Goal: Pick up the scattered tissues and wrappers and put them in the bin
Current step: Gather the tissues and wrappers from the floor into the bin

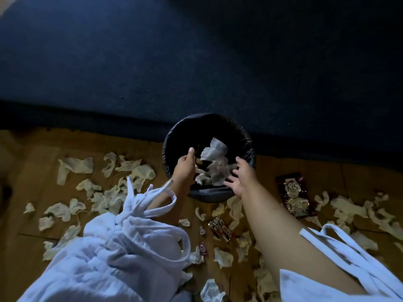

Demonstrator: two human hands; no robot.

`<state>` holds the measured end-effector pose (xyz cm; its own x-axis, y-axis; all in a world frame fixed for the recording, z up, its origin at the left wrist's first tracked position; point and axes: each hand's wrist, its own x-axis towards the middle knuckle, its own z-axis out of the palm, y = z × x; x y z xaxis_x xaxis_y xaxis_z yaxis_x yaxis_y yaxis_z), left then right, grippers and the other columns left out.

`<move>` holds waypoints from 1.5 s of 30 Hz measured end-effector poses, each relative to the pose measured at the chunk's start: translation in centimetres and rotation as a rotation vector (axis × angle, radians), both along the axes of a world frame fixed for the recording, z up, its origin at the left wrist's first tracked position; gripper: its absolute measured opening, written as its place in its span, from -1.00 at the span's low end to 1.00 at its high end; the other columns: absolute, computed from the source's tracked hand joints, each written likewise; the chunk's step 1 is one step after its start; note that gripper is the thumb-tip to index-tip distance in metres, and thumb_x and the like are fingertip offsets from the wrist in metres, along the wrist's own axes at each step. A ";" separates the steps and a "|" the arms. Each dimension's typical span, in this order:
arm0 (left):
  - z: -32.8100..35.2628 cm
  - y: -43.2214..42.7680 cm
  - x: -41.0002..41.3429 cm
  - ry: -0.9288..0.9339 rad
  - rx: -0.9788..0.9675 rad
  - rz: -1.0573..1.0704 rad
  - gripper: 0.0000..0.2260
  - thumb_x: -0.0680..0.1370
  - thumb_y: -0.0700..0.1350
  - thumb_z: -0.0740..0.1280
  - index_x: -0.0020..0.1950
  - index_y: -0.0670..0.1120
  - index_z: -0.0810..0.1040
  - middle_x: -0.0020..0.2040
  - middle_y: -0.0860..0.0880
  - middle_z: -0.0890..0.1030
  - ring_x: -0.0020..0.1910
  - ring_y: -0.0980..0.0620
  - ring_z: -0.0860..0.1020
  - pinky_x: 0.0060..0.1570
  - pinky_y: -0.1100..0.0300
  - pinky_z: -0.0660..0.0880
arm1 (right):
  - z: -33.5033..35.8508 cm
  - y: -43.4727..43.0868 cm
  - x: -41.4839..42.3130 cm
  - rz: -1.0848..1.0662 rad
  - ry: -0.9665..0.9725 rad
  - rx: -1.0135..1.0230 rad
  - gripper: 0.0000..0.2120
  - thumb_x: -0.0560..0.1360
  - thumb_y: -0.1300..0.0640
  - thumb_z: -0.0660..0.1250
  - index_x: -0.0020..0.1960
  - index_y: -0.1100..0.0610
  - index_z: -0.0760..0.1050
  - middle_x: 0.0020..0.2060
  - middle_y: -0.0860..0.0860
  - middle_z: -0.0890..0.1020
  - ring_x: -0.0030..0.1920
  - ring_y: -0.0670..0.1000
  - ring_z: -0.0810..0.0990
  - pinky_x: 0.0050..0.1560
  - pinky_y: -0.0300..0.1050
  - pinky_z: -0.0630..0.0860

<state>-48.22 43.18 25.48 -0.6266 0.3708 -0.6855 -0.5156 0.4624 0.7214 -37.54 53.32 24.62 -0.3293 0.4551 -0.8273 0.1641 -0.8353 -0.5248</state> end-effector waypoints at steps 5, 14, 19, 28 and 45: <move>2.0 -1.9 1.6 0.106 -0.022 -0.160 -0.55 0.59 0.11 0.14 0.32 -0.19 0.40 0.08 -0.18 0.54 0.02 -0.08 0.54 0.01 0.06 0.50 | 2.2 -1.8 2.4 0.117 0.006 0.102 -0.55 0.62 0.07 0.09 0.47 0.13 0.16 0.46 0.17 0.23 0.43 0.23 0.24 0.34 0.16 0.29; 10.0 -11.6 11.5 0.192 -0.168 -0.285 -0.65 0.58 0.00 0.23 0.29 -0.16 0.42 0.20 -0.11 0.54 0.05 0.03 0.51 -0.17 0.28 0.44 | 10.2 -10.7 11.3 0.487 -0.191 0.386 -0.74 0.59 0.12 0.15 0.26 0.12 0.42 -0.18 -0.02 0.49 -0.24 -0.07 0.42 -0.25 -0.22 0.41; 12.0 -17.6 16.4 0.184 -0.240 -0.331 -0.64 0.56 0.04 0.25 0.26 -0.16 0.45 0.19 -0.12 0.56 0.12 -0.02 0.53 0.01 0.17 0.46 | 12.8 -15.7 15.4 0.617 -0.308 0.479 -0.75 0.58 0.11 0.16 0.23 0.08 0.45 0.07 0.02 0.50 0.03 -0.04 0.43 0.16 -0.02 0.47; 13.6 -28.3 22.9 0.227 -0.320 -0.508 -0.65 0.57 0.04 0.23 0.22 -0.19 0.47 0.18 -0.14 0.56 0.03 0.01 0.50 -0.02 0.18 0.43 | 13.2 -27.1 22.9 0.769 -0.322 0.561 -0.74 0.58 0.17 0.16 0.25 0.17 0.41 0.13 0.11 0.53 0.01 -0.02 0.47 -0.23 -0.35 0.37; 19.9 -55.6 40.3 0.276 -0.222 -0.684 -0.82 0.58 -0.04 0.23 -0.03 -0.14 0.51 -0.04 -0.11 0.50 -0.01 -0.05 0.49 0.00 0.15 0.41 | 19.1 -54.9 43.4 0.750 -0.349 0.649 -0.70 0.57 0.09 0.18 0.27 0.13 0.42 0.18 0.07 0.52 0.10 -0.02 0.46 0.02 -0.19 0.38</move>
<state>-7.94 -12.46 45.35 -0.4664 0.6091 -0.6414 0.1227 0.7627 0.6350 5.88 -1.63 43.75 -0.5003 0.6233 -0.6009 0.7513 -0.0325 -0.6592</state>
